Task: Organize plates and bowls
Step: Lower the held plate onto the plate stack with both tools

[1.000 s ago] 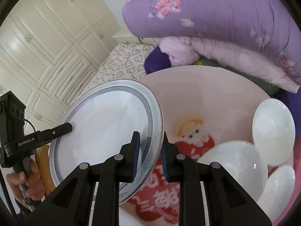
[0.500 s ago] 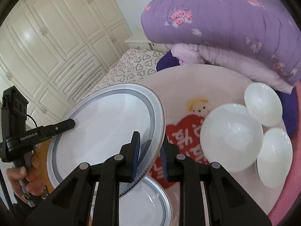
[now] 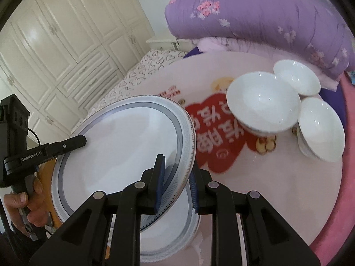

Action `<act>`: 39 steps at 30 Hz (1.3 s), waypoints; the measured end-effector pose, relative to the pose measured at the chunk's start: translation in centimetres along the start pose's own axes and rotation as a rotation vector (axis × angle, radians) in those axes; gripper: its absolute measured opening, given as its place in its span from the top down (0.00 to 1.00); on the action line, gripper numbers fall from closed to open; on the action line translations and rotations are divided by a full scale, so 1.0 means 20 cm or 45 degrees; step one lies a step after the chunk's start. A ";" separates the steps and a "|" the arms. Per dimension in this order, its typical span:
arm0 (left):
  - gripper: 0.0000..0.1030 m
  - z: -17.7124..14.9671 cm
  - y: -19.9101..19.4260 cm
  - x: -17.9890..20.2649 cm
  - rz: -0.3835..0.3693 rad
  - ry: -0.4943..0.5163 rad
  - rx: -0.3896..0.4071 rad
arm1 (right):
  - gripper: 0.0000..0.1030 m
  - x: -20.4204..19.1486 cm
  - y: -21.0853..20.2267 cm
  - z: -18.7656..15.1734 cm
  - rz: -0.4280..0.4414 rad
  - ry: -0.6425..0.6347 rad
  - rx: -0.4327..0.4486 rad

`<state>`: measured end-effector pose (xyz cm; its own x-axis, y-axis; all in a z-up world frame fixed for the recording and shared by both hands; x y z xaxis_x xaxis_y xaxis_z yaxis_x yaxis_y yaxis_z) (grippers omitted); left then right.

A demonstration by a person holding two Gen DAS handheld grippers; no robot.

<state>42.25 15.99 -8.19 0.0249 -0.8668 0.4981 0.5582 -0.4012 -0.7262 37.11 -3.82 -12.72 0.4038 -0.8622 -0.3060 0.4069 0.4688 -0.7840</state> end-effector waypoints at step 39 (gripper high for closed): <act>0.85 -0.29 0.22 0.00 0.184 0.151 0.045 | 0.77 0.01 0.11 -0.30 -0.030 -0.055 -0.079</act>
<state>39.83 12.48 -14.07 0.0104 -0.9443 0.3289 0.5846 -0.2611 -0.7681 33.10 -4.19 -17.75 0.4306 -0.8629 -0.2646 0.3658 0.4349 -0.8229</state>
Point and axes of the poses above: each gripper's, at about its wrist camera, not at the fingertips, and y roughly the way its jaws point, x to its right, z to its top, the point moved 6 cm from there along y, roughly the way its jaws point, and after that the axes turned 3 degrees about -z, right-handed, at the moved point
